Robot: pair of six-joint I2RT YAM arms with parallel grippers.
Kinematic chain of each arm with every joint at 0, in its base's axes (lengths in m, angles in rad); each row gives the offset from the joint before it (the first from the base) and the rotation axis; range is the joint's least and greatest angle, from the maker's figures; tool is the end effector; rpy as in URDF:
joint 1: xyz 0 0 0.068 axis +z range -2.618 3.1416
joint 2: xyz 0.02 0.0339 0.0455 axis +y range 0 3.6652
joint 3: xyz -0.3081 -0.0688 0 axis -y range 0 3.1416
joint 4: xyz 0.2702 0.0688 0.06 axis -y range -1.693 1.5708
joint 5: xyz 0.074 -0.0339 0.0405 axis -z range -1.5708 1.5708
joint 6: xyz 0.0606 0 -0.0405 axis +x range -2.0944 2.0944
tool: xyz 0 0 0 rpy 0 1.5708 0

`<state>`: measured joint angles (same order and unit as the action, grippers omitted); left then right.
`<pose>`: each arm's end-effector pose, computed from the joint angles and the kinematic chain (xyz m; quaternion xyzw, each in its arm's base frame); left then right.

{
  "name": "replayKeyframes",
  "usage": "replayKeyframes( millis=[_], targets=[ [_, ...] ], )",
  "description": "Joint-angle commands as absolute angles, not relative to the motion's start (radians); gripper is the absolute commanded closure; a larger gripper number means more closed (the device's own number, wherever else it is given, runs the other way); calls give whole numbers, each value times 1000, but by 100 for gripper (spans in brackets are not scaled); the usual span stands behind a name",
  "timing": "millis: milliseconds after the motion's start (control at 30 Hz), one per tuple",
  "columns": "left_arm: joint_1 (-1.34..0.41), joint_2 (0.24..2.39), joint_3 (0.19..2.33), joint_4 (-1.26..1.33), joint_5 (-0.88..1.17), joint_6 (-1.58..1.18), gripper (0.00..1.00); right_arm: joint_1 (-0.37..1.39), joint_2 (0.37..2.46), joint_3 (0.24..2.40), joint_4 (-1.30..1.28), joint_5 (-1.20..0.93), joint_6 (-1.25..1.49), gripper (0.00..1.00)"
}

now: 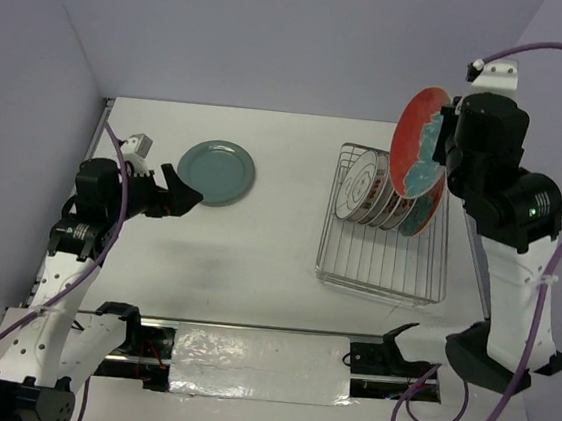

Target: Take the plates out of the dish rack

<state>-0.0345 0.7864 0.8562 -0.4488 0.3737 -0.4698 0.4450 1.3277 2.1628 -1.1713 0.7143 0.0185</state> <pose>0.1880 -0.0286 0.3620 -0.0738 0.8166 -0.2865 0.4957 0.1938 0.0484 0.6136 0.0361 0.7895 -0.1529 0.5933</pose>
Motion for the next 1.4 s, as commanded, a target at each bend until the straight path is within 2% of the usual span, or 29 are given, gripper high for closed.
replayKeyframes(
  millis=[0, 100, 200, 433, 700, 867, 967, 1000, 1067, 1100, 1167, 1200, 1233, 1267, 1300, 1367],
  targets=[
    [-40, 755, 928, -178, 818, -593, 0, 456, 1209, 2032, -909, 251, 126, 100],
    [-43, 758, 956, -42, 888, -665, 0, 457, 1134, 1814, -707, -107, 245, 100],
    [-48, 810, 1001, -50, 914, -660, 0, 456, 1121, 1672, -545, -314, 317, 100],
    [-52, 850, 1020, -250, 775, -546, 1, 476, 1129, 1522, -348, -446, 429, 100],
    [-57, 877, 976, -252, 773, -552, 5, 495, 1137, 1473, -233, -514, 465, 100],
    [-67, 885, 934, -121, 877, -658, 6, 503, 1149, 1428, -155, -546, 509, 100],
    [-87, 888, 916, -22, 905, -721, 18, 512, 1150, 1404, -111, -552, 531, 100],
    [-100, 888, 911, 33, 908, -738, 28, 515, 1150, 1396, -97, -554, 538, 100],
    [-115, 893, 899, 84, 908, -788, 40, 523, 1152, 1378, -60, -552, 558, 100],
    [-133, 903, 890, 130, 911, -817, 58, 526, 1155, 1373, -39, -552, 564, 100],
    [-147, 914, 896, 135, 899, -824, 81, 538, 1160, 1358, -22, -546, 575, 100],
    [-155, 920, 910, 123, 870, -809, 99, 540, 1161, 1355, -23, -542, 574, 100],
    [-156, 922, 919, 73, 849, -795, 100, 540, 1158, 1345, -29, -532, 562, 100],
    [-156, 920, 928, 34, 818, -778, 100, 540, 1154, 1342, -43, -484, 554, 92],
    [-156, 917, 951, -13, 720, -743, 100, 538, 1146, 1339, -95, -442, 545, 61],
    [-153, 917, 980, -193, 579, -713, 100, 532, 1111, 1336, -164, -268, 522, 31]
  ],
)
